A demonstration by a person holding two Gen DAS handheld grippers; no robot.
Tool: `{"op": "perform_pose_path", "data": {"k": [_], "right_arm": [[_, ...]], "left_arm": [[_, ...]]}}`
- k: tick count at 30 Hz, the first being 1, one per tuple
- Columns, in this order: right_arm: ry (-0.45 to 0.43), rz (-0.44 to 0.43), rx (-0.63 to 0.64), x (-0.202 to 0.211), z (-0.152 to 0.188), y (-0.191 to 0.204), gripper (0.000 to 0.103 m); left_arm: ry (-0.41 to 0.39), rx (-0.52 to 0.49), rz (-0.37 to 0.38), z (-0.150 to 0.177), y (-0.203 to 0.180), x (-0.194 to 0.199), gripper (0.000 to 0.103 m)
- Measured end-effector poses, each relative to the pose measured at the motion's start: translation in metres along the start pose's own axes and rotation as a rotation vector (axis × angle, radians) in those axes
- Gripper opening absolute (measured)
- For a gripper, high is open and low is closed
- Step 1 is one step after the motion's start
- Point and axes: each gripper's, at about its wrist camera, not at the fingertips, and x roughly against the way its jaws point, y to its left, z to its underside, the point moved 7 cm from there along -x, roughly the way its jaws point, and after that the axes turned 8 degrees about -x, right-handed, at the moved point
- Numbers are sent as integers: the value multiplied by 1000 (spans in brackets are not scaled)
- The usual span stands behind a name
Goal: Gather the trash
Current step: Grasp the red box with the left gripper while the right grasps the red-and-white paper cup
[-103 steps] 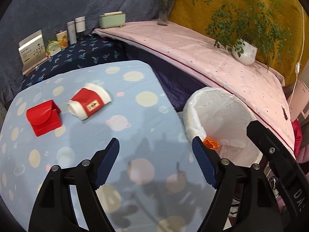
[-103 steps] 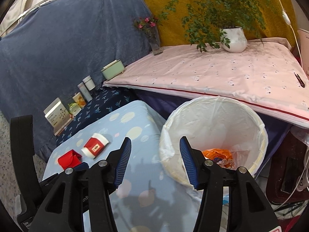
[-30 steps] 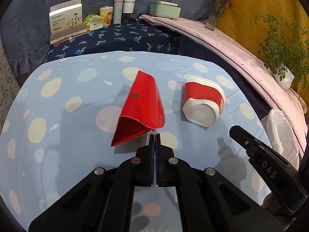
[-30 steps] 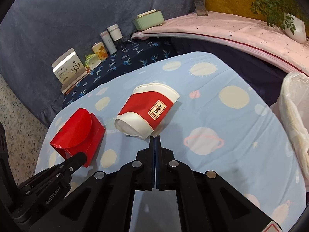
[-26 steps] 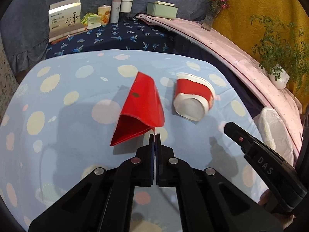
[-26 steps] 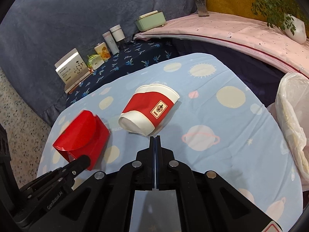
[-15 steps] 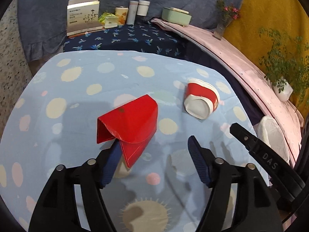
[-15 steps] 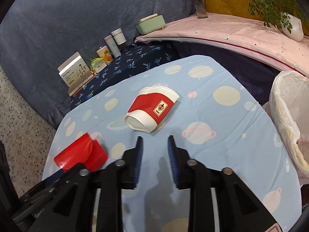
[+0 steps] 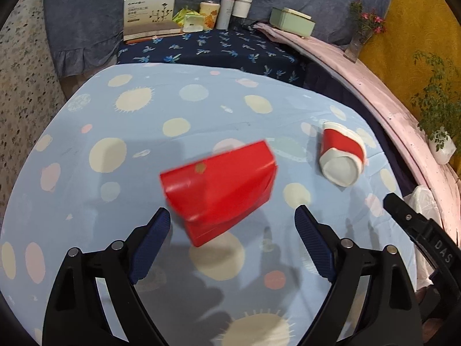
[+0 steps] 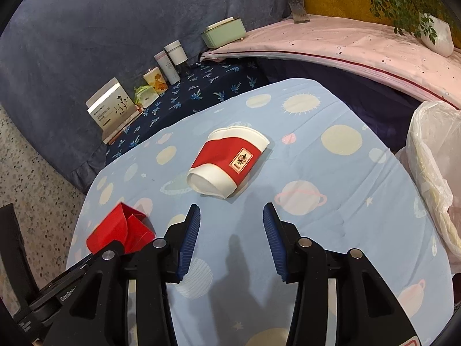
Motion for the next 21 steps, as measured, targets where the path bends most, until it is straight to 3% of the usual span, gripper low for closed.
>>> {"op": "perform_pose_path", "data": {"k": [6,10,12,15,18,19,21], "right_arm": [[12,-2,12,0,8,3,45],[23,-5,15,-2,12,6,45],[30,-7,20,-4,14,9,45],[44,-8,34,-7,20,12,45],[52,-5,46,-11,21,13,45],[51,-2,48,-12,21,13,45],[46,7,43,-16,16,11,45]], "left_arm": [[16,53,-4,7,23,-8,84],[30,51,47,5,16,-15,83],[22,30,59,3,6,-16,77],[44,-3,90,1,-10,-24,57],[65,-30,97,-3,-25,-34,21],[70,-36,97,-4,-28,-37,5],[58,-42,91,-11,-35,-39,1]]}}
